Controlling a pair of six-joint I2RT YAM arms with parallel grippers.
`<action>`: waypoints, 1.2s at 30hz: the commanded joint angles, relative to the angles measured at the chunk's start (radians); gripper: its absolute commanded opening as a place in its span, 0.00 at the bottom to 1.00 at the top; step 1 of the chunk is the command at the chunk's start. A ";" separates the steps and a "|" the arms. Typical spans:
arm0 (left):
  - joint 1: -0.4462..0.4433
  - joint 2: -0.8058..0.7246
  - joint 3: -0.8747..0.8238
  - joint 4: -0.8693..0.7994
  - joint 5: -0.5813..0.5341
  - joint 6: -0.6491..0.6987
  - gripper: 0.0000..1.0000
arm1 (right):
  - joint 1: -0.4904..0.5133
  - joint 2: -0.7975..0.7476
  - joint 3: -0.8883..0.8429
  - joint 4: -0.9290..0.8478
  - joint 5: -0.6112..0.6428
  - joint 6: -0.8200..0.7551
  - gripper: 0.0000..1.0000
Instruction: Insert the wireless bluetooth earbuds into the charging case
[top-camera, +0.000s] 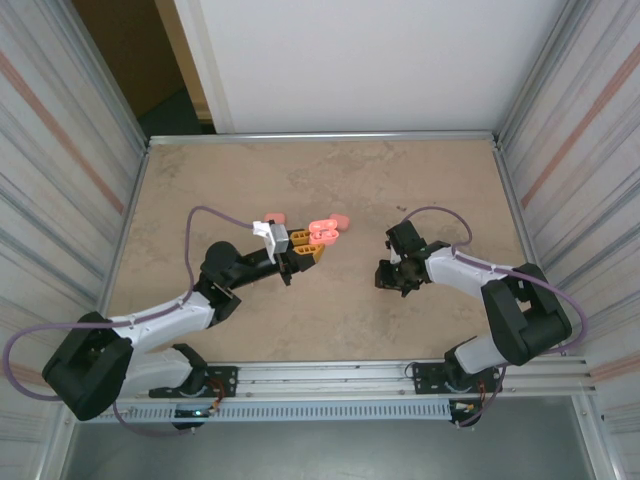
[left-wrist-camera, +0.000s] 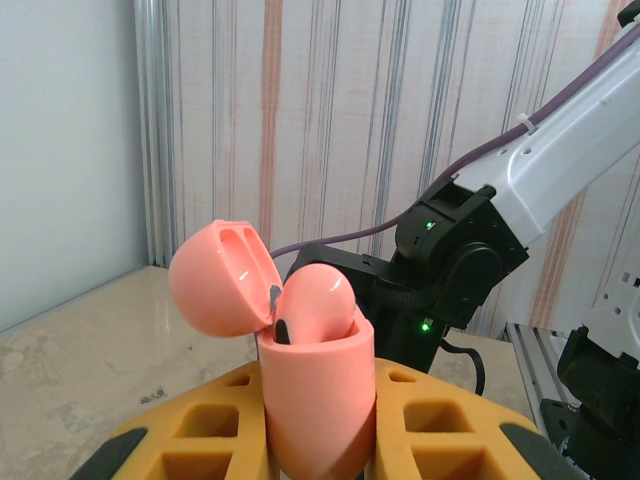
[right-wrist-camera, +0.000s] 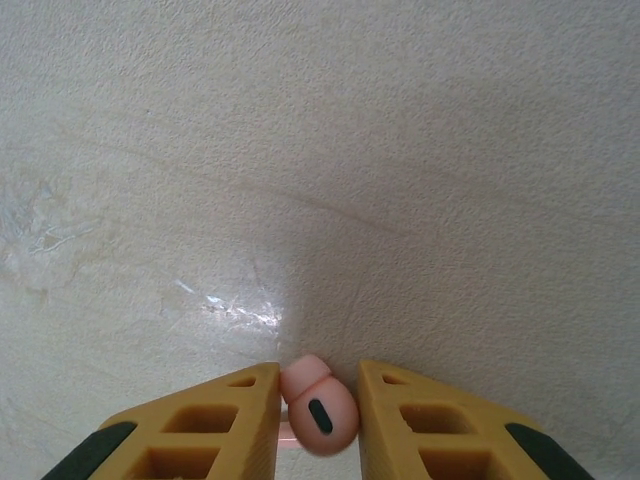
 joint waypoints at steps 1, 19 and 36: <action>-0.003 -0.028 0.004 0.011 0.013 0.019 0.00 | 0.011 0.013 0.017 0.009 0.035 -0.011 0.24; -0.003 -0.028 -0.007 0.022 -0.005 0.017 0.00 | 0.026 -0.161 0.039 -0.060 0.074 -0.164 0.20; -0.002 -0.029 -0.024 0.037 -0.018 0.007 0.00 | 0.109 -0.455 0.204 -0.124 0.072 -0.497 0.21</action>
